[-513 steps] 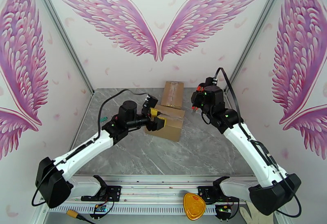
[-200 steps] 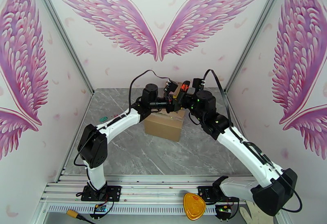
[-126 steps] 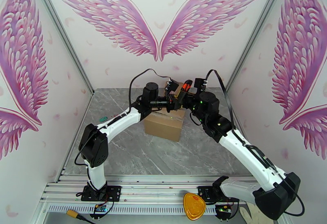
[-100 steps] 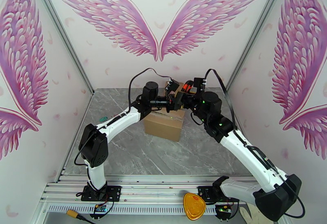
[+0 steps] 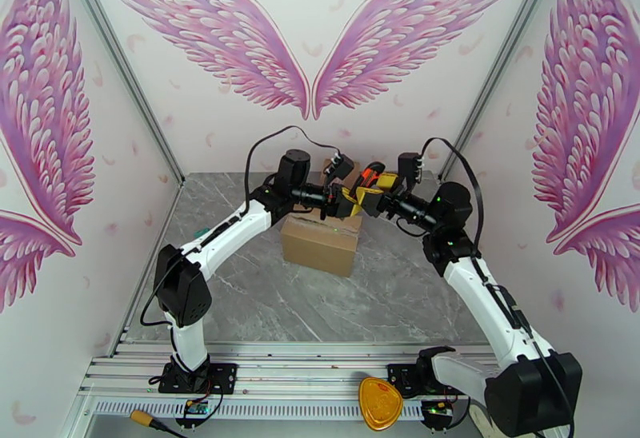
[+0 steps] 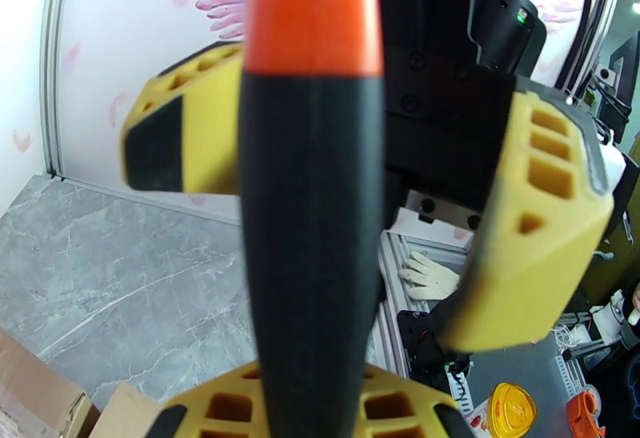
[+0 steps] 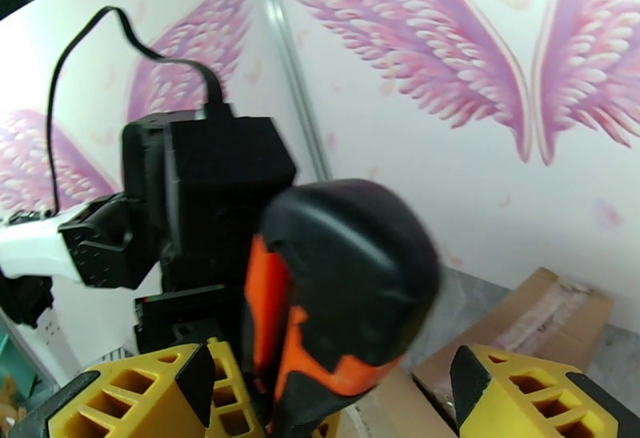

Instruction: Unpack the express box

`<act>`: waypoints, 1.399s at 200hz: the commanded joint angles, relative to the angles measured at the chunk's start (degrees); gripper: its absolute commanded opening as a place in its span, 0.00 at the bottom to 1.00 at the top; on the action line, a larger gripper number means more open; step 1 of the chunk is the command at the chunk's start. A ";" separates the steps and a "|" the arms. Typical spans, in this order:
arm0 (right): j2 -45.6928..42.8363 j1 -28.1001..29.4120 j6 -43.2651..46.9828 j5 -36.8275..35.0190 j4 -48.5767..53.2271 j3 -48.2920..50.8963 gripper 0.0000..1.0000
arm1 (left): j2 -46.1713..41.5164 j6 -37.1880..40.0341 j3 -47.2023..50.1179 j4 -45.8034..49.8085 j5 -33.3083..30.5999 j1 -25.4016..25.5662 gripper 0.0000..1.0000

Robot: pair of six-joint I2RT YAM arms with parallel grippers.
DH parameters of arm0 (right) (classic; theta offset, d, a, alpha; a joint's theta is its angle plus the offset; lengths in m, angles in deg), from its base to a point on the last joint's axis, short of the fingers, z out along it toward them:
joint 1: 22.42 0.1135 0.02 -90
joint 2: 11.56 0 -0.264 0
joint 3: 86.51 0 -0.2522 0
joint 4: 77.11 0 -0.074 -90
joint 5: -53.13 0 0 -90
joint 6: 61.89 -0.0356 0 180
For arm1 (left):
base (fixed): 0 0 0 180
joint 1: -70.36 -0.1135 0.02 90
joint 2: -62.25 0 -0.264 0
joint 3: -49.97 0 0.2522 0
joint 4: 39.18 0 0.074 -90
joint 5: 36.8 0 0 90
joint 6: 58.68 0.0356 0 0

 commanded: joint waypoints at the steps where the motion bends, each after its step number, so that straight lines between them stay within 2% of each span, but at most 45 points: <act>1: 2.22 -0.22 -0.25 10.25 -3.50 -3.03 0.77 | 0.10 3.89 -4.67 6.79 3.41 -0.44 0.00; 28: 4.16 -0.19 -1.61 13.26 -6.18 -3.79 0.73 | 1.53 4.93 -7.34 9.59 4.81 -0.58 0.00; 70: 5.97 -0.21 -2.80 14.13 -8.63 -5.09 0.60 | 2.53 4.95 -8.34 11.31 7.39 -0.50 0.00; 100: 7.71 -0.21 -4.81 15.73 -9.61 -7.55 0.59 | 2.61 6.04 -7.80 12.95 7.88 -0.24 0.00; 124: 9.57 -0.22 -7.39 18.16 -9.87 -9.61 0.50 | 2.62 6.33 -7.91 13.47 8.24 -0.22 0.00; 161: 12.68 -0.08 -10.99 22.67 -7.40 -12.08 0.48 | 3.22 9.16 -10.28 17.50 7.55 0.32 0.00; 182: 12.61 0.09 -10.31 23.19 -5.89 -11.95 0.44 | 3.58 9.25 -11.22 18.18 7.87 0.49 0.00; 225: 10.80 0.14 -4.56 22.99 0.55 -11.45 0.45 | 4.17 9.58 -12.30 19.22 7.51 1.27 0.00; 251: 11.59 0.31 -5.84 24.61 0.91 -12.86 0.33 | 6.43 10.62 -15.23 22.42 7.31 1.96 0.00; 280: 11.29 0.40 -3.75 24.52 2.76 -12.62 0.27 | 7.69 11.00 -17.34 24.29 7.38 2.14 0.00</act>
